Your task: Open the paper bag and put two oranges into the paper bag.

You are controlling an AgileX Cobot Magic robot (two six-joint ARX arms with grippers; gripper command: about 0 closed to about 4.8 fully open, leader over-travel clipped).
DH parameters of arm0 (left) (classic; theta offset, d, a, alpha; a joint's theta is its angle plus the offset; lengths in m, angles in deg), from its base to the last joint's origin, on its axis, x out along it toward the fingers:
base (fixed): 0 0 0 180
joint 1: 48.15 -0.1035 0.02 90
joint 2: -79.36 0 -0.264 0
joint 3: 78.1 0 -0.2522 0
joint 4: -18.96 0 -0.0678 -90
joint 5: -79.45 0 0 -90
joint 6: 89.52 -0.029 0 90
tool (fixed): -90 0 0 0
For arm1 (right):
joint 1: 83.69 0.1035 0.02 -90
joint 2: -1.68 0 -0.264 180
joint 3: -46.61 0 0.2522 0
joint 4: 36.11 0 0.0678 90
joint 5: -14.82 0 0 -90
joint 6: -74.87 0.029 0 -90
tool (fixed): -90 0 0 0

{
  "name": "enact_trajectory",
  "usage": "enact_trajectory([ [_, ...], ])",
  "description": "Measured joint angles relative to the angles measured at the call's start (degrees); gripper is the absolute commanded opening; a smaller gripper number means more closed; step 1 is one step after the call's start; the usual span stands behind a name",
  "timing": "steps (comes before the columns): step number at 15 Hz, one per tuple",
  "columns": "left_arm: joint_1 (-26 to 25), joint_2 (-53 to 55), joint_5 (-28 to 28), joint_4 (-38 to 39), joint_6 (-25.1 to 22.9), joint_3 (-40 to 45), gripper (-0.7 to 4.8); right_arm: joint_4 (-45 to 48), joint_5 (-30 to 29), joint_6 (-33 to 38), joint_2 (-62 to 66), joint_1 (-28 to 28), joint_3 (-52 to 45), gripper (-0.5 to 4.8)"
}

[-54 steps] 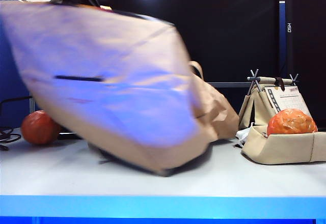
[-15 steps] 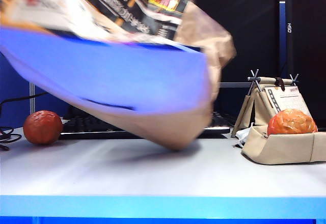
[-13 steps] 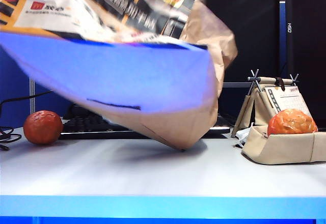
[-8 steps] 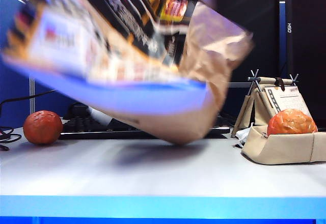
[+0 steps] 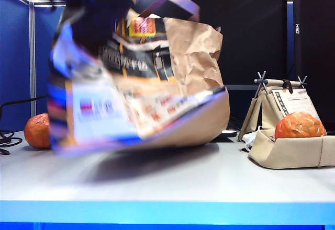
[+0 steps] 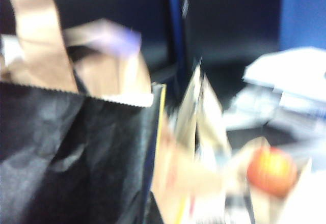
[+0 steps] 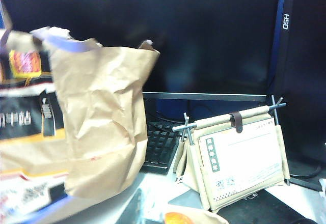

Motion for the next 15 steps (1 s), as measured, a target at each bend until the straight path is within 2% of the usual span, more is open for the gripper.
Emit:
enact_trajectory([
  [1, 0.2, 0.0, -0.1, 1.8, -0.2, 0.2, 1.53, 0.0, 0.0, 0.0, 0.0, 0.0, 0.0, -0.06],
  [3, 0.5, 0.0, 0.0, 6.3, -0.4, 0.2, 1.87, 0.0, -0.1, 0.0, 0.0, 0.0, 0.0, -0.04],
  [4, 0.8, 0.0, 0.1, 8.3, -0.3, 0.2, 1.9, 0.0, -0.9, 0.0, 0.0, 0.0, 0.0, 0.5],
  [6, 1.3, 0.0, -0.9, 10.9, -0.5, 0.2, 2.65, 0.0, -5.9, -0.2, 0.0, 0.0, 0.0, 1.73],
  [7, 1.3, 0.0, -1.2, 11.6, -0.5, 0.2, 2.83, 0.0, -6.5, -0.2, 0.0, 0.0, 0.0, 1.91],
  [10, 1.3, -0.5, -0.2, 12.5, -0.6, 0.2, 2.92, 1.5, -6.7, -0.2, 0.0, 0.0, 0.0, 1.9],
  [11, 1.3, -1.0, 1.7, 13.1, -0.7, 0.2, 3.23, 2.7, -6.7, -0.2, 0.0, 0.0, 0.0, 1.9],
  [12, 1.3, -1.8, 4.7, 14.2, -1.0, 0.2, 3.46, 3.5, -6.7, -0.2, 0.0, 0.0, 0.0, 1.9],
  [14, 1.3, -4.9, 13.8, 18.1, -1.9, 0.2, 3.46, 4.0, -6.7, -0.2, 0.0, 0.0, 0.0, 1.9],
  [15, 1.3, -6.4, 15.9, 19.6, -1.9, 0.2, 3.46, 4.0, -6.7, -0.2, 0.0, 0.0, 0.0, 1.9],
])
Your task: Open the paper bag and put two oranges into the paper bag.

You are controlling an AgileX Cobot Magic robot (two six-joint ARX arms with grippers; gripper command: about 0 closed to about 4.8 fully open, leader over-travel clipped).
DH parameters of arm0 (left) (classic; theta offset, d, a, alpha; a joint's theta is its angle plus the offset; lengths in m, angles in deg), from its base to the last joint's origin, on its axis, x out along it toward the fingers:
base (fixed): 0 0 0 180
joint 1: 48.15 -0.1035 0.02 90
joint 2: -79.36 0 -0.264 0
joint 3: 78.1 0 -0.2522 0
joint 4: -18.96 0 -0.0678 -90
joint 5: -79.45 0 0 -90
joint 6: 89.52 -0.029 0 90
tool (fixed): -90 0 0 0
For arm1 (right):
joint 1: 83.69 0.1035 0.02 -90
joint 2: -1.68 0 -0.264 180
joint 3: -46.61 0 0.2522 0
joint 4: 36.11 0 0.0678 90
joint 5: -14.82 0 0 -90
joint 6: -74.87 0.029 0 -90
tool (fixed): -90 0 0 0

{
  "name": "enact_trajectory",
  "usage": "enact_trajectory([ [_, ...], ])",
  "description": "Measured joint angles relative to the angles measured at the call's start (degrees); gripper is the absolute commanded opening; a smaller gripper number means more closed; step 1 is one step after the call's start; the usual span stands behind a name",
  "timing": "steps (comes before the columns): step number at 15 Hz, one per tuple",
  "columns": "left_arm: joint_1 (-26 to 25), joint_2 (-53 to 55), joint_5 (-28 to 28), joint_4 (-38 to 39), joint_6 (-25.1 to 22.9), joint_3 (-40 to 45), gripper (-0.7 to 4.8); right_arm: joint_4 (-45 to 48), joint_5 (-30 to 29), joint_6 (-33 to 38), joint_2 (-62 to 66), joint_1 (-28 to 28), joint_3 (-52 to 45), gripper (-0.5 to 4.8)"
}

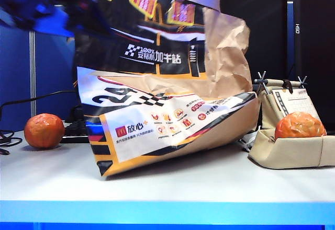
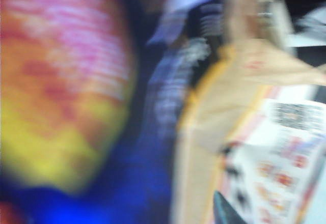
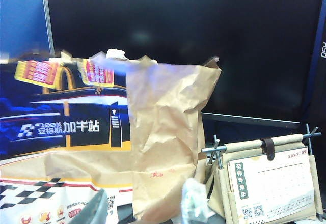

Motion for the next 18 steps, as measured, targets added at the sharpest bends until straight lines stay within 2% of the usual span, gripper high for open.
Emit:
enact_trajectory([
  [2, 0.0, -5.3, 6.5, 4.8, 0.0, 0.0, 3.46, 0.0, 0.0, 0.0, 0.0, 0.0, 0.0, 1.9],
  [4, 0.0, -8.2, 16.1, 10.6, 0.0, 0.0, 3.46, 0.0, 0.0, 0.0, 0.0, 0.0, 0.0, 1.9],
  [6, 0.0, -9.7, 22.9, 15.5, 0.0, 0.0, 3.46, 0.0, 0.0, 0.0, 0.0, 0.0, 0.0, 1.9],
  [13, 0.0, -13.5, 24.4, 18.4, -2.0, 0.0, 3.46, 0.0, 0.0, 0.0, 0.0, 0.0, 0.0, 1.9],
  [15, 0.0, -19.9, 26.8, 19.0, -2.9, 0.0, 3.46, 0.0, 0.0, 0.0, 0.0, 0.0, 0.0, 1.9],
  [16, 0.0, -28.4, 33.3, 23.0, -3.0, 0.0, 3.45, 0.7, -1.5, 0.8, 0.0, 0.0, 0.0, 1.9],
  [17, -0.5, -31.8, 36.3, 26.1, -3.0, 0.0, 3.45, 3.4, -4.5, 4.2, 0.0, 0.0, 0.0, 2.09],
  [18, -1.2, -32.9, 36.8, 27.8, -3.0, 0.0, 3.45, 5.9, -6.1, 9.1, 0.1, 0.0, 0.0, 2.4],
])
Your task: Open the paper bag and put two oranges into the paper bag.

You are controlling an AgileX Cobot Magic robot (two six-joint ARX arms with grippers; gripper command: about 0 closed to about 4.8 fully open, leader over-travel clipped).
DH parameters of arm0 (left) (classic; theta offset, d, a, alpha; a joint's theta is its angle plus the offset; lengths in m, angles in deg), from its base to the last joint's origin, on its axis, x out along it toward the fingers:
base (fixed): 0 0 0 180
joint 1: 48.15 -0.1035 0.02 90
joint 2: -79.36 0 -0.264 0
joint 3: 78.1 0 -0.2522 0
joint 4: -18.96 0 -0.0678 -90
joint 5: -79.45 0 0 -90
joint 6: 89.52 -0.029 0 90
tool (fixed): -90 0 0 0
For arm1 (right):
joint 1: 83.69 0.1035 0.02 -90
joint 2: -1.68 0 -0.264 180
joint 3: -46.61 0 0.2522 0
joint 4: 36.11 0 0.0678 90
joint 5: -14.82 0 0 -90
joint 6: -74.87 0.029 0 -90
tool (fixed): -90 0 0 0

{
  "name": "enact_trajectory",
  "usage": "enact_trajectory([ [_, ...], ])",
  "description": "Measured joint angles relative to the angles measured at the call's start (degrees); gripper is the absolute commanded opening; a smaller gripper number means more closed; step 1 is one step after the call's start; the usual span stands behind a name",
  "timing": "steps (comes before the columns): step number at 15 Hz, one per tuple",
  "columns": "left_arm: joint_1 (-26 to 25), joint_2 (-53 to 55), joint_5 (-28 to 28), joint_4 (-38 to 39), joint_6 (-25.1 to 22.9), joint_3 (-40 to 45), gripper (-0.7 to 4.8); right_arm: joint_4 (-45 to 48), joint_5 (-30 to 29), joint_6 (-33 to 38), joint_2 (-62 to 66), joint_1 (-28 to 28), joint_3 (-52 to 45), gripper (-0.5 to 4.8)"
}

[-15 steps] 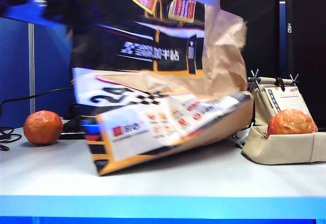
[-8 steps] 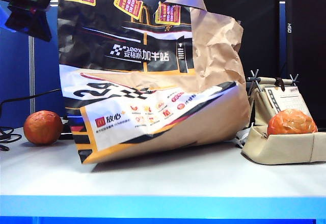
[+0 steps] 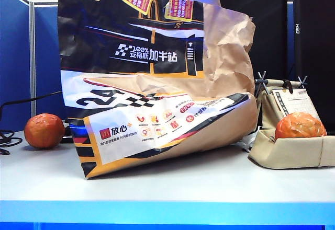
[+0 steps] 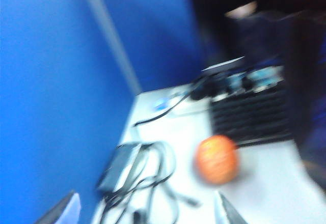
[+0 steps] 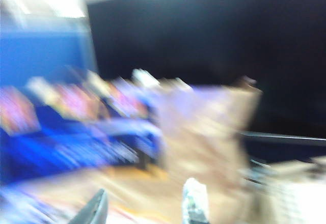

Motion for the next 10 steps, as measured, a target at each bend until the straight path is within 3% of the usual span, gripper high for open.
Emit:
enact_trajectory([
  [2, -2.0, -0.7, 0.4, 3.5, 0.0, 0.0, 3.45, 1.5, -2.5, 11.1, 2.7, 0.0, 2.3, 2.62],
  [3, -3.1, -0.7, 0.7, 4.7, 0.0, 0.0, 3.45, 1.1, -6.2, 12.8, 5.7, 0.0, 6.0, 2.66],
  [6, -6.1, -0.7, -1.0, 4.7, 2.2, 0.0, 3.44, 1.0, -12.7, 12.0, 18.1, 0.0, 22.9, 2.68],
  [9, -10.0, 4.2, -5.7, 2.0, 4.2, 0.0, 3.47, -1.6, -17.2, 5.3, 30.1, 0.0, 38.8, 2.71],
  [10, -12.5, 7.4, -6.7, 1.8, 4.4, -0.4, 4.09, -2.5, -18.1, 4.7, 32.6, 0.0, 41.1, 2.71],
])
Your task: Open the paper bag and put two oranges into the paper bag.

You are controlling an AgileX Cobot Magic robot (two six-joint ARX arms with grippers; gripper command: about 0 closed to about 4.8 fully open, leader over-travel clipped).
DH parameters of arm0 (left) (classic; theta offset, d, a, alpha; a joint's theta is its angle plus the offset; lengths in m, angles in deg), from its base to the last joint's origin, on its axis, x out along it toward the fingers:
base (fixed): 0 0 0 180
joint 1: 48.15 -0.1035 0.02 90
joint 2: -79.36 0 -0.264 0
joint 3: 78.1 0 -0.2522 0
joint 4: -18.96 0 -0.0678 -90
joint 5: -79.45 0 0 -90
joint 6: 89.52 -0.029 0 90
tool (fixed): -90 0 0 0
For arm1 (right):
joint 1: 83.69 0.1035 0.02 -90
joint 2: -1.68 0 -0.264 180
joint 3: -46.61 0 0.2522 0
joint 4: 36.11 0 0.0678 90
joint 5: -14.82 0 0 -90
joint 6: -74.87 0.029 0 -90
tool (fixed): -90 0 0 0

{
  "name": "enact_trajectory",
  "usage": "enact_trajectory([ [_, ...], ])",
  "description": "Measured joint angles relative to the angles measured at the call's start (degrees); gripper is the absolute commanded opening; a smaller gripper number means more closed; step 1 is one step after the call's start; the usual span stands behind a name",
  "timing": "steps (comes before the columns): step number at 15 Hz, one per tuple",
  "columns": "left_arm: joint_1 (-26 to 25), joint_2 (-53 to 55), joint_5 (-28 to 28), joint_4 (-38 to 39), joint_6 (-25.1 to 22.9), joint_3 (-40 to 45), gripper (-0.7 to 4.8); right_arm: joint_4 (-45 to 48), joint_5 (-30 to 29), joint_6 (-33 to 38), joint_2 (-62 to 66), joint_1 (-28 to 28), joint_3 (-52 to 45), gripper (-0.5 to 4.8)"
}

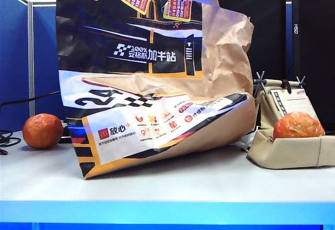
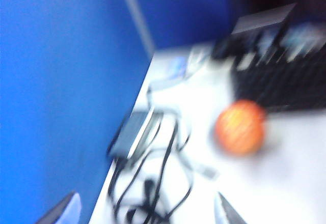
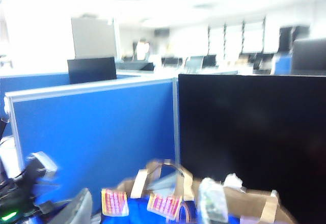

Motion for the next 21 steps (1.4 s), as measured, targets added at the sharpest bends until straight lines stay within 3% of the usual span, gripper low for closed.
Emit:
enact_trajectory([
  [2, -10.0, 11.6, -9.9, 0.5, 2.9, -3.1, 4.63, -1.6, -2.4, -0.2, 3.0, 0.0, 1.5, 2.71],
  [4, -17.5, 23.6, -20.5, -0.4, 6.3, -8.4, 4.64, -2.3, -2.8, -0.2, 2.5, 0.0, 1.4, 2.71],
  [7, -21.0, 41.3, -32.7, -4.9, 8.1, -18.3, 4.68, -2.4, -2.8, -3.1, 2.5, 0.0, 1.6, 2.71],
  [12, -20.9, 52.5, -33.7, -6.6, 9.5, -21.8, 4.79, -4.3, -2.6, -6.1, 2.8, 0.0, 1.6, 2.7],
  [18, -20.9, 59.6, -37.6, -14.6, 11.1, -21.8, 4.79, -6.8, -2.6, -6.9, 7.6, 0.2, 1.6, 2.7],
  [21, -20.9, 61.3, -38.4, -19.0, 12.5, -21.8, 4.79, -6.9, -2.4, -6.8, 8.8, 2.8, 1.4, 2.7],
])
